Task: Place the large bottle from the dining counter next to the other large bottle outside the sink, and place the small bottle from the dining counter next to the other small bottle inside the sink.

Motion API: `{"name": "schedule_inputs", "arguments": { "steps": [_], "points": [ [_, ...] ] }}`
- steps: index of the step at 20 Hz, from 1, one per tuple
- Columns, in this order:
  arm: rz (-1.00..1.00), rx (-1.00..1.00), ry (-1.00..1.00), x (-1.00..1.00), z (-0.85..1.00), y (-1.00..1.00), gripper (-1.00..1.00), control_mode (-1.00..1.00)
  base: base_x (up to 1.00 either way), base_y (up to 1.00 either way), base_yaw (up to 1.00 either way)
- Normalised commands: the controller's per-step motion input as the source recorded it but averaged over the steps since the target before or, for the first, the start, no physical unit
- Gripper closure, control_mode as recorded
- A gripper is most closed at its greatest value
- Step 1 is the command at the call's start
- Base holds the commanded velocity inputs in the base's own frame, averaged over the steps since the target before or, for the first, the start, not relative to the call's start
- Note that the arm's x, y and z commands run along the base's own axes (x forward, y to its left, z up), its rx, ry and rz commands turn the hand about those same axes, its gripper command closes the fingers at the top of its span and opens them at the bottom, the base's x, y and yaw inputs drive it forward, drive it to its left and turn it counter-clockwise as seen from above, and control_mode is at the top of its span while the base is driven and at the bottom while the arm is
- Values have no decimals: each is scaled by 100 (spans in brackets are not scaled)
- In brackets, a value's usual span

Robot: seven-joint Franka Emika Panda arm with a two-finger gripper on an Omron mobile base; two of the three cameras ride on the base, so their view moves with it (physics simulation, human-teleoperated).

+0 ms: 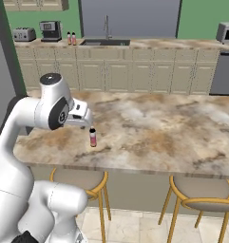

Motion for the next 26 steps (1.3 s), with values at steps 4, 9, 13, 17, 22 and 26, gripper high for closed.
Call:
{"name": "schedule_inputs", "arguments": {
  "steps": [4,9,13,17,22,26],
  "points": [
    [0,0,4,45,0,13,-100,-100,0,0,0],
    [0,0,0,50,-3,1,-100,-100,0,0,0],
    [0,0,2,56,-3,0,-100,-100,0,0,0],
    [0,0,3,44,0,0,-100,-100,0,0,0],
    [0,0,1,38,-17,0,-100,-100,0,0,0],
    [0,0,4,36,-35,0,-100,-100,0,0,0]
  ]
}}
